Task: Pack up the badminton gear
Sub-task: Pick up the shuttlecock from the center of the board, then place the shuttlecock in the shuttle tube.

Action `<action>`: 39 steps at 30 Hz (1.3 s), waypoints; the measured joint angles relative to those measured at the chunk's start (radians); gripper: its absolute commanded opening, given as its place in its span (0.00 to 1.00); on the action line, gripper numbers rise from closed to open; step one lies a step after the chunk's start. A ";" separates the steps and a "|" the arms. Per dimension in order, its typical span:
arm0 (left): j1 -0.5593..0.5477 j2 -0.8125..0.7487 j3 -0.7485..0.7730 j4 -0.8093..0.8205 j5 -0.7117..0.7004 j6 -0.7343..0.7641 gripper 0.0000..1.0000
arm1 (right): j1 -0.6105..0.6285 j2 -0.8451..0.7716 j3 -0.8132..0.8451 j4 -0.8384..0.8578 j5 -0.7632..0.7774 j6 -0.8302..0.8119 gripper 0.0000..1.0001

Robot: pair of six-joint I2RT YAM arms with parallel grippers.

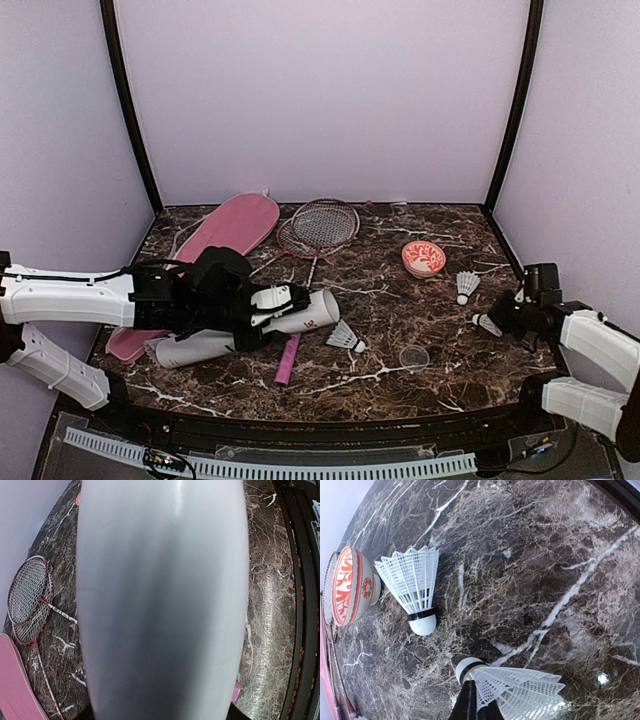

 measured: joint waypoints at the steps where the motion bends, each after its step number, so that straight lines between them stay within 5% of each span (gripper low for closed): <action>1: 0.000 0.000 0.000 0.000 0.000 0.000 0.56 | 0.000 -0.007 0.000 -0.001 0.000 -0.003 0.00; 20: -0.005 0.003 0.000 -0.001 0.000 0.000 0.56 | 0.010 -0.109 0.085 -0.092 -0.127 -0.095 0.00; 39: -0.005 0.018 0.001 -0.002 0.001 0.001 0.56 | 0.252 -0.087 0.129 0.049 -0.399 -0.125 0.00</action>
